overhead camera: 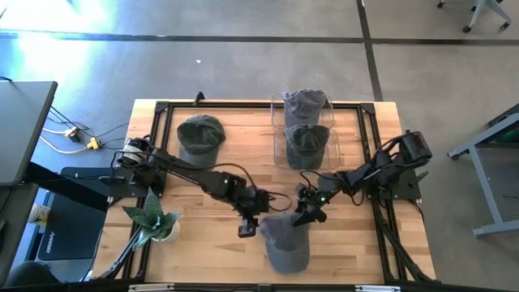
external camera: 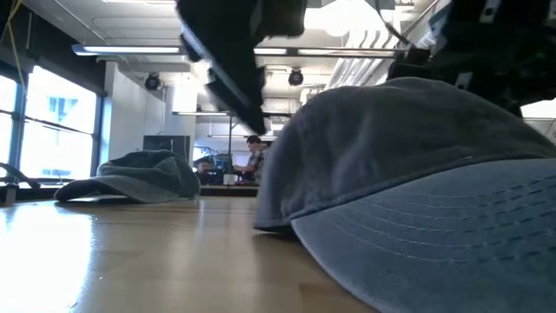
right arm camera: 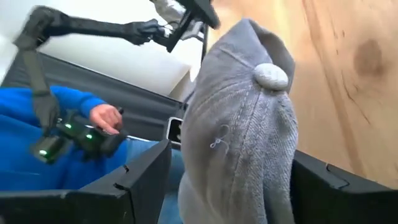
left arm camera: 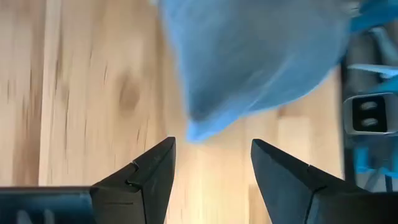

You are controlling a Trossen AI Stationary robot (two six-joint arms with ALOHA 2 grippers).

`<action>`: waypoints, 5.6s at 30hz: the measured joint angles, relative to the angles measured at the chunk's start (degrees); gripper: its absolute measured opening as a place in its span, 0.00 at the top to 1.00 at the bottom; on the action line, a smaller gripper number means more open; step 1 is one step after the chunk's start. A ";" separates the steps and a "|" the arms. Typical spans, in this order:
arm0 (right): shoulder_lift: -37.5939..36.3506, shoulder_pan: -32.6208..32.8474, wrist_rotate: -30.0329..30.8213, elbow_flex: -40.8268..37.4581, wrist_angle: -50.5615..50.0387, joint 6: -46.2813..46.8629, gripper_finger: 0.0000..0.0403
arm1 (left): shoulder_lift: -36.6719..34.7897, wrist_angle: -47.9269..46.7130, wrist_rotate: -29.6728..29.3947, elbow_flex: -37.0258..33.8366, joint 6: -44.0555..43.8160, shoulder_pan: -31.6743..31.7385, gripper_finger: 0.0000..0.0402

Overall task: Pick & Place hat
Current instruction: Put the gray cap into the top transparent bin

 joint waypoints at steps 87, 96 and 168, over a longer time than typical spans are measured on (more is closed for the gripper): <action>-3.99 -5.21 -23.20 9.55 -6.84 -3.24 1.00 | 8.61 29.75 2.95 4.23 -13.19 -3.01 0.56; -17.24 -5.21 -11.97 8.12 -26.74 -10.67 1.00 | 8.59 30.73 6.78 4.21 -11.82 -2.92 0.98; -28.26 13.49 2.41 8.11 -37.56 -18.83 0.99 | 8.14 26.89 19.24 4.18 -13.04 -1.78 0.82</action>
